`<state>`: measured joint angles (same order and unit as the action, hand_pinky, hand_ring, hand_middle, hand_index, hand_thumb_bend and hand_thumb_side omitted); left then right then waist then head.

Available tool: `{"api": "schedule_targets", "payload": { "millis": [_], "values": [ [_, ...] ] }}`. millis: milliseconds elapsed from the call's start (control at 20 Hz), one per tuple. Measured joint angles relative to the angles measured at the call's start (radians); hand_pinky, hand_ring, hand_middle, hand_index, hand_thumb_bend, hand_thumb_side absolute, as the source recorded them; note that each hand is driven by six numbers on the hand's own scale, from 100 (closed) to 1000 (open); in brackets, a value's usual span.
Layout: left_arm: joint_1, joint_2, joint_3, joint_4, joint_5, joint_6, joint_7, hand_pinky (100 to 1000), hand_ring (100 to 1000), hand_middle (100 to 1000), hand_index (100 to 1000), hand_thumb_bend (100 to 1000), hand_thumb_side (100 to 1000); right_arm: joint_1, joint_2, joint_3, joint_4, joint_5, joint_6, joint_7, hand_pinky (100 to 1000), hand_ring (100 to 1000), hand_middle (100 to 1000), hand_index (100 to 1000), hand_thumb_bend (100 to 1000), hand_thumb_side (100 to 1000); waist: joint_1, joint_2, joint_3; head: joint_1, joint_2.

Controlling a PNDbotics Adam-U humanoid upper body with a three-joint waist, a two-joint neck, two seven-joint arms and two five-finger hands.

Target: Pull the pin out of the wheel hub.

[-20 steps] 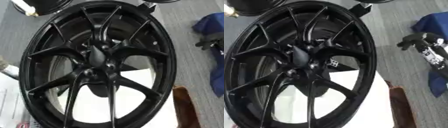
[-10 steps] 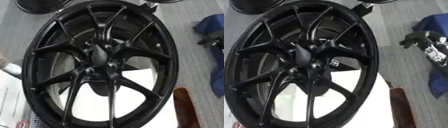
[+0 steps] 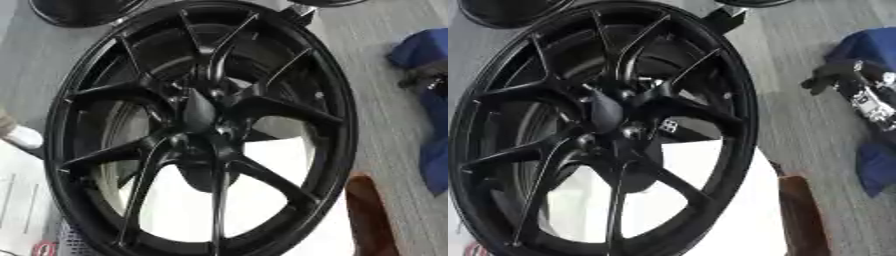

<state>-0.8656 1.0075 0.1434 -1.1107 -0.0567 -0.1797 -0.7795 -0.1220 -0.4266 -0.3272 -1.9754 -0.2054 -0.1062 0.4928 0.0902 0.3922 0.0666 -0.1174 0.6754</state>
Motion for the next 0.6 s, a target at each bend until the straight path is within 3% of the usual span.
{"api": "schedule_targets", "payload": {
  "millis": [200, 350, 600],
  "values": [
    [-0.020, -0.030, 0.029, -0.048, 0.040, 0.030, 0.053, 764, 746, 596, 727, 100, 730, -0.001, 0.000, 0.000, 0.000, 0.000, 0.001, -0.001, 951, 737, 539, 734, 100, 691, -0.001, 0.000, -0.005, 0.000, 0.000],
    [-0.020, -0.045, 0.030, -0.105, 0.082, 0.052, 0.098, 756, 736, 587, 723, 100, 661, -0.005, 0.001, 0.000, 0.000, -0.001, 0.001, 0.000, 951, 737, 540, 734, 100, 691, -0.001, 0.000, -0.008, 0.001, 0.000],
    [-0.012, -0.046, 0.022, -0.191, 0.112, 0.113, 0.172, 753, 730, 581, 724, 100, 629, -0.009, 0.001, 0.001, 0.000, -0.005, 0.002, 0.001, 951, 737, 540, 734, 100, 692, -0.001, 0.000, -0.010, 0.002, 0.000]
  ]
}}
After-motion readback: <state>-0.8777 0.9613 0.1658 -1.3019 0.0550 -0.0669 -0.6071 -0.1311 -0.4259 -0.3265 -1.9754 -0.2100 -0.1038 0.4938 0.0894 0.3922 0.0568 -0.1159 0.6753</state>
